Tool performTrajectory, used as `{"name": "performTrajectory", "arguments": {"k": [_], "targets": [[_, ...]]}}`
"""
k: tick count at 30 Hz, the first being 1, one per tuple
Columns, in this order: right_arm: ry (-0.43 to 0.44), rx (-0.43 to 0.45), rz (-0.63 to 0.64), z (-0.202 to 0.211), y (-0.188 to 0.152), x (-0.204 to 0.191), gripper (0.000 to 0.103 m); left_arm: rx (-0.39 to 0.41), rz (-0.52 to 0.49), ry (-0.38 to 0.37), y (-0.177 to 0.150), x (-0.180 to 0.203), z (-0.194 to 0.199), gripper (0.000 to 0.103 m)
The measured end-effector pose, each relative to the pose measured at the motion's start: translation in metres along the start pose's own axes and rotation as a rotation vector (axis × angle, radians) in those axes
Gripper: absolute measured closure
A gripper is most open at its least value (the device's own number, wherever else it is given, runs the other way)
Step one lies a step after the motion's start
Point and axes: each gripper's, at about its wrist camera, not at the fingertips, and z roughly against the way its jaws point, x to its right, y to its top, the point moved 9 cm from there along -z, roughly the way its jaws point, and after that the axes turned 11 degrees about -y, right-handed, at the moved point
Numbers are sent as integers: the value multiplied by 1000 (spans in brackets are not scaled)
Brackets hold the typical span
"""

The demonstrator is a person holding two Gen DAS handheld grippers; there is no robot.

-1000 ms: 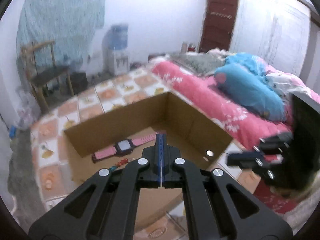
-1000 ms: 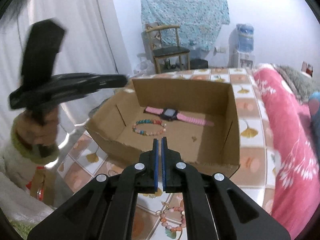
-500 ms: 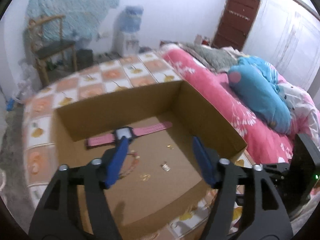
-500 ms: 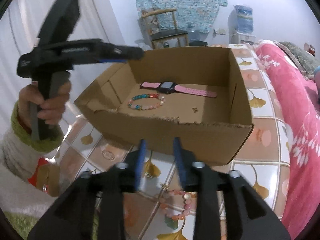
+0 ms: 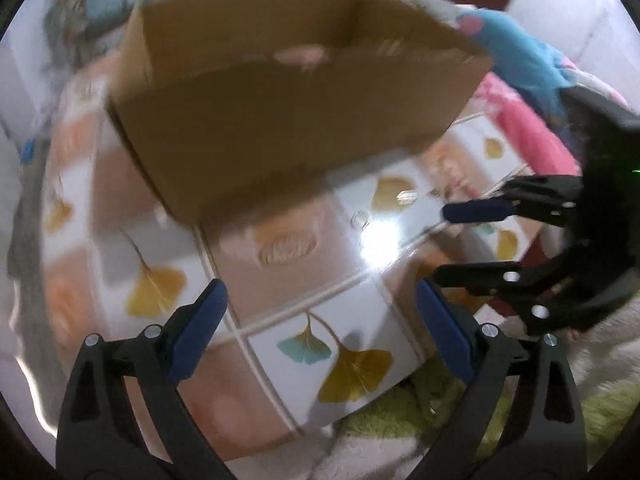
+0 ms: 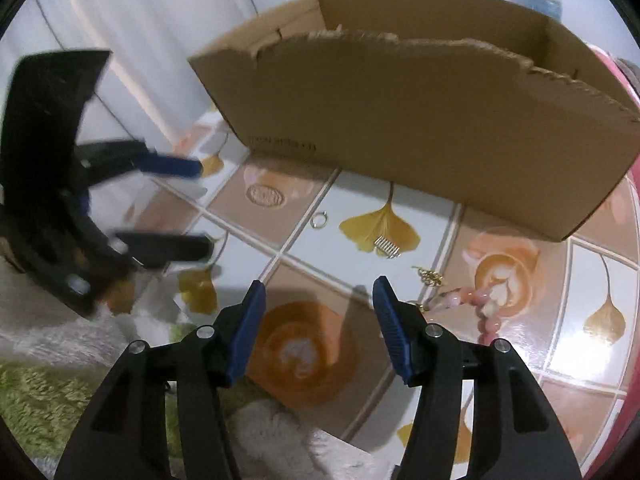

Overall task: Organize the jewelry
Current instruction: 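Withdraw the left tool from the box toward the gold ring on the table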

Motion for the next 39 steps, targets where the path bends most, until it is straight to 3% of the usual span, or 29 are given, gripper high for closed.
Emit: {"name": "performTrajectory", "arguments": {"k": [3, 11, 15, 19, 25, 27, 32, 35, 39], "targets": [[-26, -26, 10, -6, -4, -2, 48, 9, 12, 46, -1, -9, -8, 12], [-43, -31, -2, -10, -10, -4, 42, 45, 3, 57, -8, -16, -9, 9], [-50, -31, -86, -3, -13, 21, 42, 54, -20, 74, -11, -16, -5, 8], [-34, -30, -181, 3, -16, 43, 42, 14, -109, 152, -14, -9, -12, 8], [-56, -19, -182, 5, -21, 47, 41, 19, -90, 159, -14, -9, -13, 8], [-70, -13, -186, 5, -22, 48, 38, 23, -87, 162, -14, -10, -12, 8], [-149, -8, -189, 3, -23, 61, 14, 25, -87, 164, -12, -8, -14, 7], [-165, -23, -150, -1, -24, 57, 7, 28, -85, 168, -12, -7, -15, 7], [-239, -29, -89, -6, -27, 52, 7, 31, -84, 170, -13, -7, -14, 7]]}}
